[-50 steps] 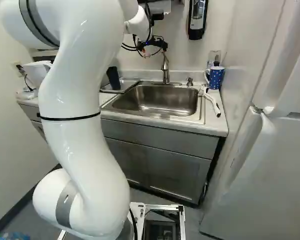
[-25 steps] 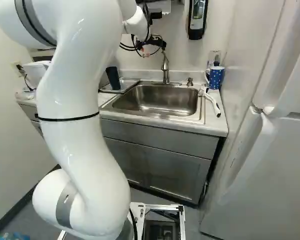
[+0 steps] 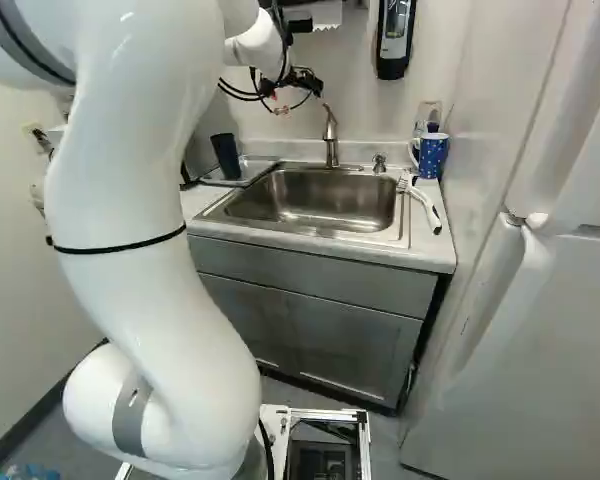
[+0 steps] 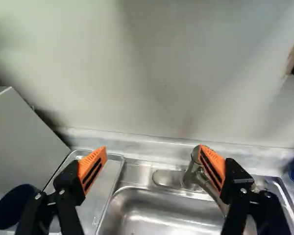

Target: Rinse the cup and place it in the tray

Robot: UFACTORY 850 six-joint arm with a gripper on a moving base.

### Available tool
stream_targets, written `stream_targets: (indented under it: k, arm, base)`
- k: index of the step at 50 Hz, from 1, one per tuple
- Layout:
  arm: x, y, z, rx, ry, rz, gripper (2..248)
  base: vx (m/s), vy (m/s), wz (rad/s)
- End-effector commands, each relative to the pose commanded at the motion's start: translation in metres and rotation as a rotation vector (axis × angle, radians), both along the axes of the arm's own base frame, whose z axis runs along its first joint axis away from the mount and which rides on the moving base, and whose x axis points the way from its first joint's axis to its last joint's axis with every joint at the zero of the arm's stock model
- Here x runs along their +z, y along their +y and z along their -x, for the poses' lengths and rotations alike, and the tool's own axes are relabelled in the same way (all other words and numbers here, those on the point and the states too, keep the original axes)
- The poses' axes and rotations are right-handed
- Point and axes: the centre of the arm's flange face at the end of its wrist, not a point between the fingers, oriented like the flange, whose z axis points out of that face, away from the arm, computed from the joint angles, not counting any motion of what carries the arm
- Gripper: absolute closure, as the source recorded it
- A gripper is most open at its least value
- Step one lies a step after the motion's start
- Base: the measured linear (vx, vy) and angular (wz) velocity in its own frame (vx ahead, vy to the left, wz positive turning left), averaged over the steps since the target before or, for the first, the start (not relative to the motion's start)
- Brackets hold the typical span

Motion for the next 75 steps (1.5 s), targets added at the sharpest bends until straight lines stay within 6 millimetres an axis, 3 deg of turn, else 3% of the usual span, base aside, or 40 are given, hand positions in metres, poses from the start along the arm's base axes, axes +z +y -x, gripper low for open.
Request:
stream_targets:
  k: [18, 75]
  arm:
    - [-0.001, 0.006, 0.036, 0.008, 0.047, -0.004, 3]
    - [-0.015, 0.008, 0.122, 0.008, 0.25, -0.023, 3]
  base:
    - [0.0, 0.0, 0.0]
    - [0.0, 0.0, 0.0]
